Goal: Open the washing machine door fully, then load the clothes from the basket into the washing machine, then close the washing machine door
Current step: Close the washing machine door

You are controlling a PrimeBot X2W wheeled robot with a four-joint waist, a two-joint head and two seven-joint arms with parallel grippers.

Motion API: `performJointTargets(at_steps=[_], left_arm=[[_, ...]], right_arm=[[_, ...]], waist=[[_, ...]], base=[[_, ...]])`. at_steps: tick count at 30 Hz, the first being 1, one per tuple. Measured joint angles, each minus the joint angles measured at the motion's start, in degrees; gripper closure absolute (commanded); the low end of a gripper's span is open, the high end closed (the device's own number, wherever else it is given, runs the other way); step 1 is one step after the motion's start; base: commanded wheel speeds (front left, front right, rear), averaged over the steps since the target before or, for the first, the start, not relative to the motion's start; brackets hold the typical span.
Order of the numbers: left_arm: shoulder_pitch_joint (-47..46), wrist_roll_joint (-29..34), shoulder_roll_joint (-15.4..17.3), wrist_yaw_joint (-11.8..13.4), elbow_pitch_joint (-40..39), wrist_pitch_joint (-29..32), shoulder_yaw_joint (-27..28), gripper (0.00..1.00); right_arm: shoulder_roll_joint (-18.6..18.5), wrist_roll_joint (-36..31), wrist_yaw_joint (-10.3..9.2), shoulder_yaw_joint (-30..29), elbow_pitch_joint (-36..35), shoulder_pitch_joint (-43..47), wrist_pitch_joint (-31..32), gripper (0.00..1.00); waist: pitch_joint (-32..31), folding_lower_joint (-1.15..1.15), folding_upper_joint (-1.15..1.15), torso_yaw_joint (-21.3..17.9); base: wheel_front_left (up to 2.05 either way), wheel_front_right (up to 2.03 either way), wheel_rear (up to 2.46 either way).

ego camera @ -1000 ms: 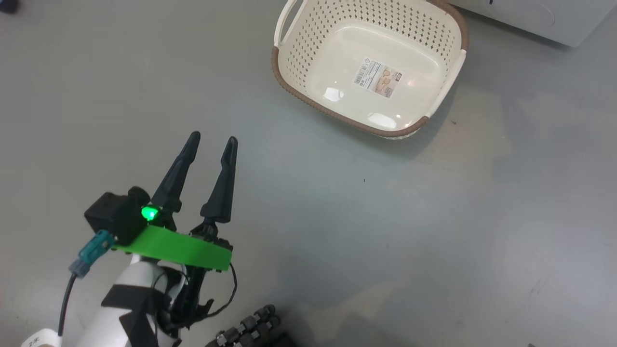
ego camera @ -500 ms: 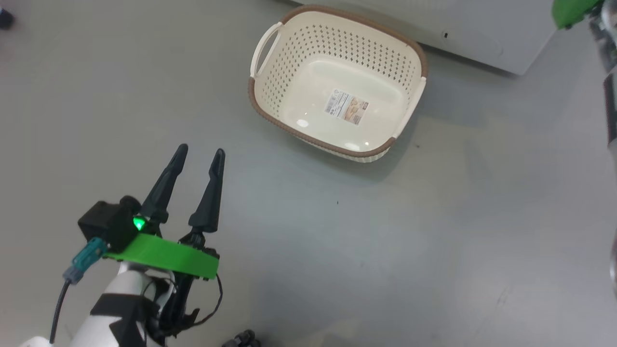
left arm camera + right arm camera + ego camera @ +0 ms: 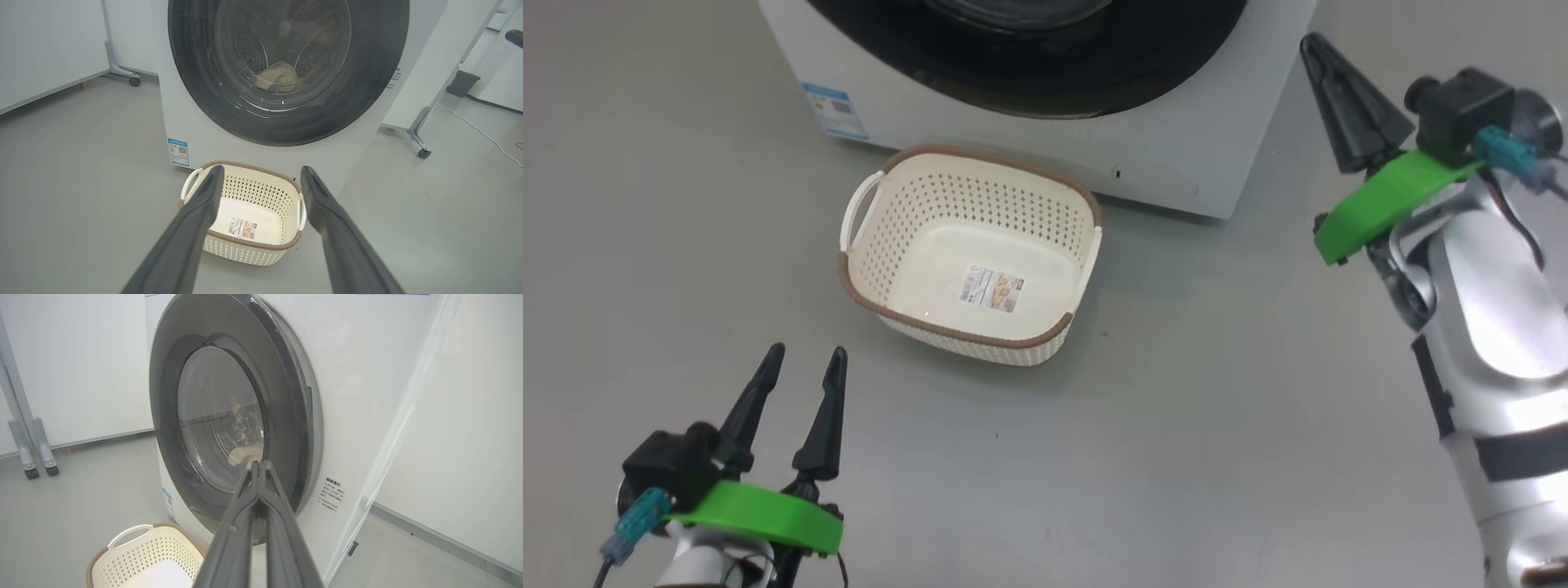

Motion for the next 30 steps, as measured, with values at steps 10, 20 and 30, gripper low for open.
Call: performJointTargets(at_steps=[10,20,30], left_arm=[[4.44,1.14,0.40,0.00,-0.02,0.00,2.36,0.00],[8.13,1.76,0.24,0.00,0.87,0.00,3.50,0.00],[10.37,2.97,-0.24,0.00,0.08,0.00,5.66,0.00]], right_arm=[[0.41,2.16,-0.01,-1.19,-11.58,13.96,0.00,1.00],[2.66,2.80,-0.01,-5.16,-17.45,24.80,0.01,1.00],[3.99,3.16,-0.01,-9.90,-22.07,35.34,0.01,1.00]], waist=[[-6.83,0.00,0.00,-7.40],[-11.36,0.00,0.00,-11.59],[-13.27,0.00,0.00,-14.03]], base=[[0.00,0.00,0.00],[0.00,0.00,0.00],[0.00,0.00,0.00]])
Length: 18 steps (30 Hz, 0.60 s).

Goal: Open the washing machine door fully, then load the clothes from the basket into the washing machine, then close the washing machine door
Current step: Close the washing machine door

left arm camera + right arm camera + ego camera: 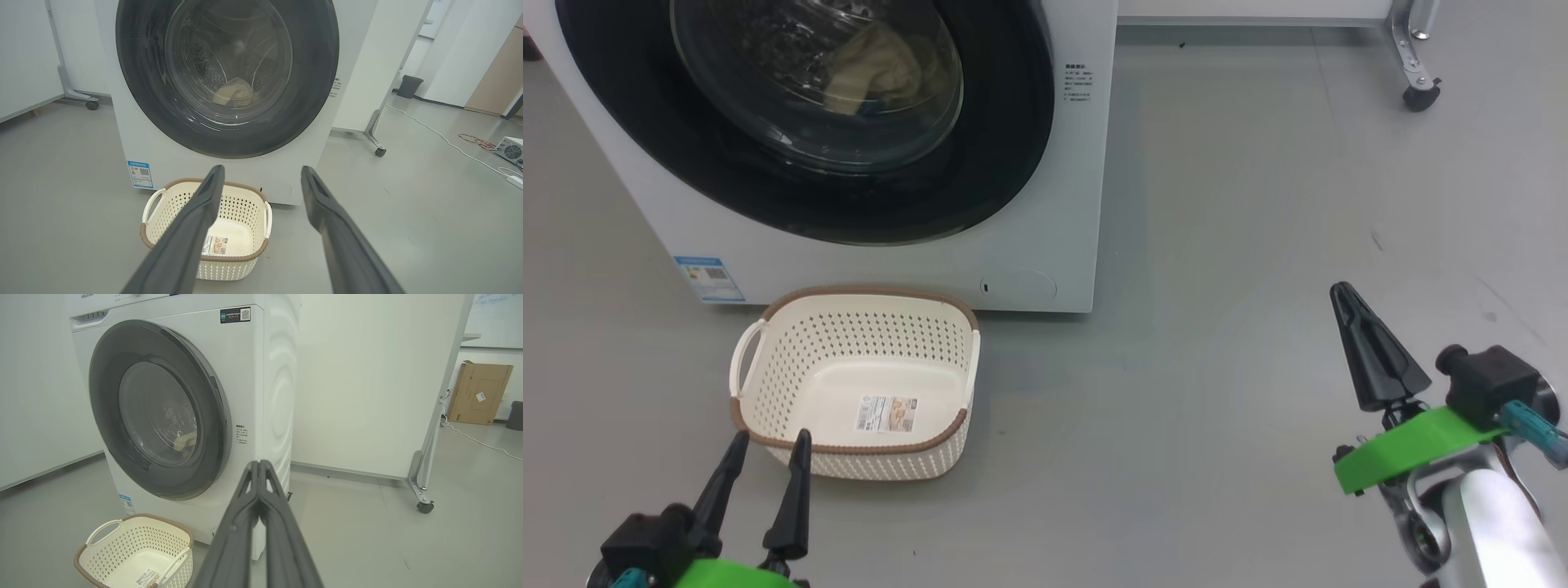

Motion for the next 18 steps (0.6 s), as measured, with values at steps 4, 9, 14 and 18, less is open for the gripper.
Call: performJointTargets(at_steps=[4,9,14,18], left_arm=[[0.78,0.27,-0.79,0.00,-0.24,0.00,0.92,0.00],[1.44,0.66,-1.60,0.00,-0.12,0.00,1.25,0.00],[1.86,-1.10,-2.18,0.00,1.35,0.00,1.94,0.00],[1.86,-0.70,-2.15,0.00,0.86,0.00,2.47,0.00]], right_arm=[[0.11,1.74,0.00,-1.54,-0.79,1.86,0.00,1.00],[0.18,3.11,0.00,-3.10,-1.04,3.66,0.00,0.67],[0.36,3.67,0.00,-6.55,-0.09,5.85,0.00,0.00],[0.44,4.48,0.00,-8.14,0.64,6.10,0.00,0.00]], waist=[[-0.49,0.00,0.00,-0.62],[-0.76,0.00,0.00,-1.10],[-1.11,0.00,0.00,-1.48],[-1.19,0.00,0.00,-1.59]], base=[[0.00,0.00,0.00],[0.00,0.00,0.00],[0.00,0.00,0.00],[0.00,0.00,0.00]])
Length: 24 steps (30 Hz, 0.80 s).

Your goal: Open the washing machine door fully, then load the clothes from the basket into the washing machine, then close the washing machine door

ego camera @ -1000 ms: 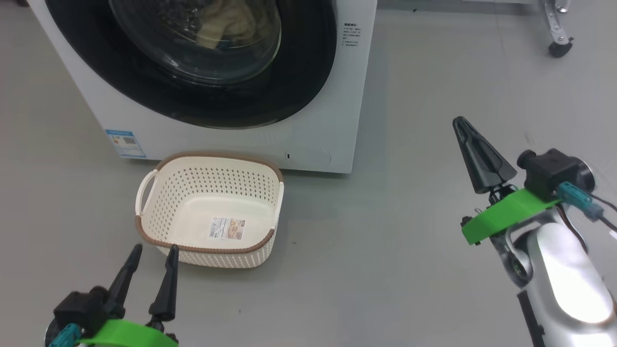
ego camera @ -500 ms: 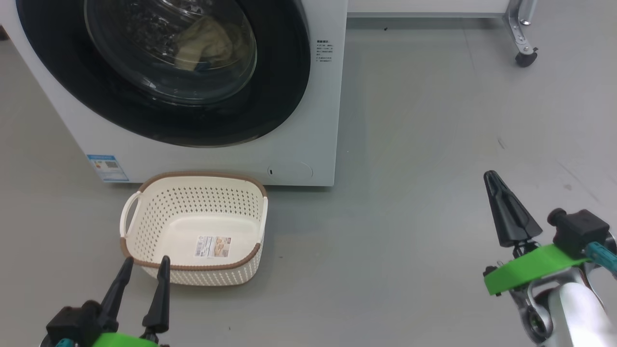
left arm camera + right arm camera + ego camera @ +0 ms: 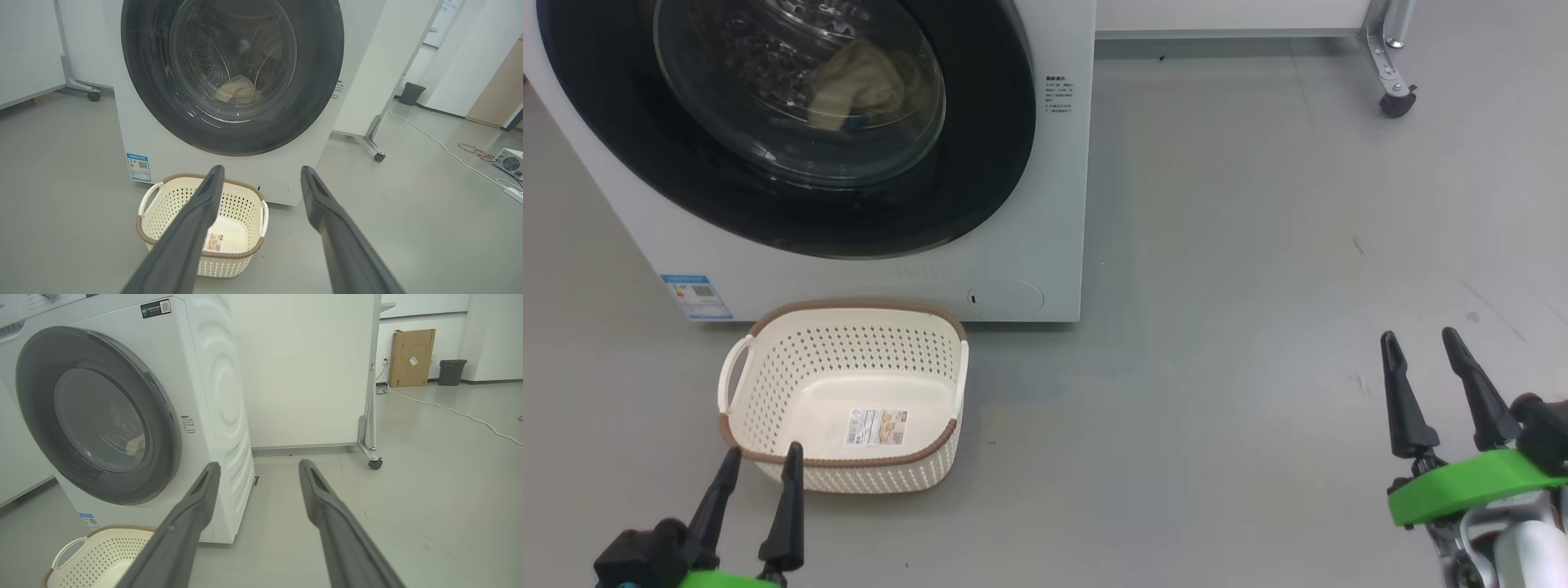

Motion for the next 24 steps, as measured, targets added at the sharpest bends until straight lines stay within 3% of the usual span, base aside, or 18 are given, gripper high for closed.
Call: performJointTargets(at_steps=[24], left_arm=[[0.01,0.90,-1.11,0.00,2.60,0.00,1.65,0.00]], right_arm=[[0.15,0.52,0.00,-0.38,1.94,-0.01,0.00,0.00]], waist=[[-0.20,0.00,0.00,-0.03]], base=[[0.00,0.00,0.00]])
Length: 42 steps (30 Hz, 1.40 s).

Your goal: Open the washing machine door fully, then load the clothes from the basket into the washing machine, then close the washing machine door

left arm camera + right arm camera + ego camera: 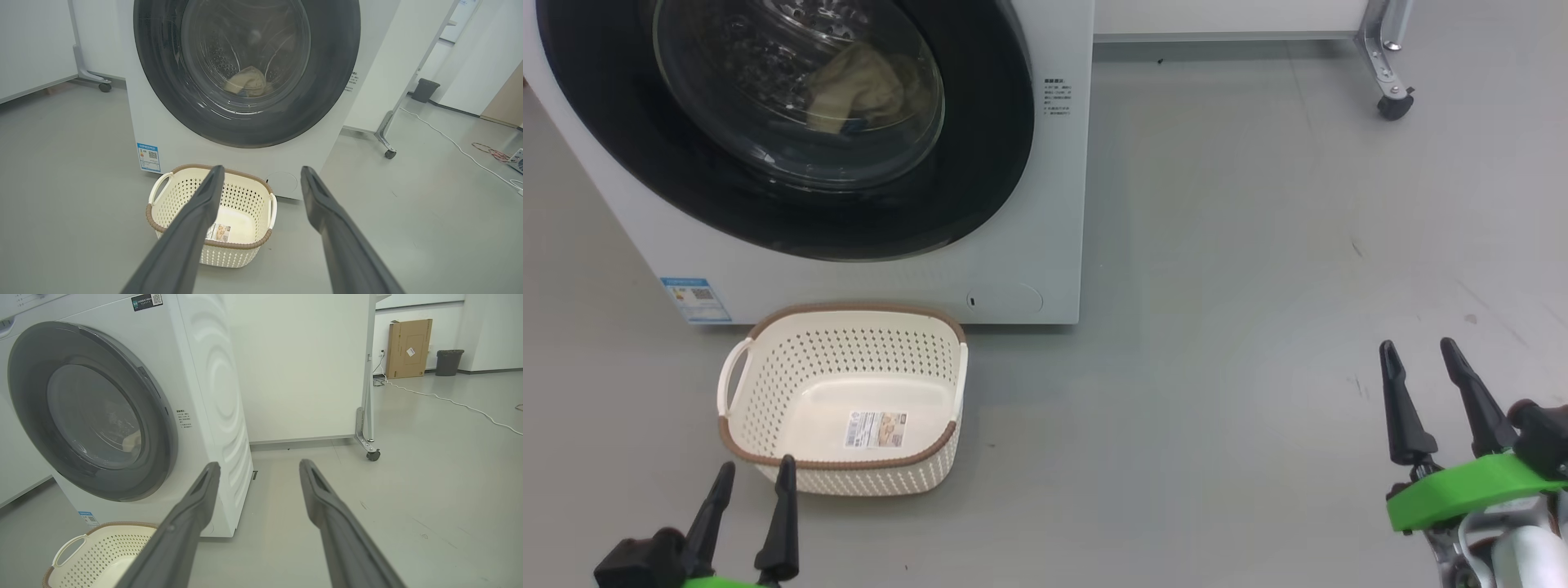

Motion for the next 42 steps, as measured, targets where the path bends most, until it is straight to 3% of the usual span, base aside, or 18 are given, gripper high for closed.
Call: performJointTargets(at_steps=[37,38,42], left_arm=[[0.03,1.47,-0.09,0.00,-1.64,0.00,1.74,0.00],[0.03,1.47,-0.09,0.00,-1.64,0.00,1.74,1.00],[1.14,1.46,-1.26,0.00,1.74,0.26,1.08,1.00]], right_arm=[[0.07,0.64,0.00,-0.02,1.11,-0.04,0.00,0.00],[0.07,0.64,0.00,-0.02,1.11,-0.04,0.00,1.00],[0.73,0.63,0.00,0.26,4.72,1.59,0.00,1.00]], waist=[[0.51,0.00,0.00,-0.50],[0.51,0.00,0.00,-0.50],[0.52,0.00,0.00,-0.51]], base=[[0.00,0.00,0.00],[0.00,0.00,0.00],[0.00,0.00,0.00]])
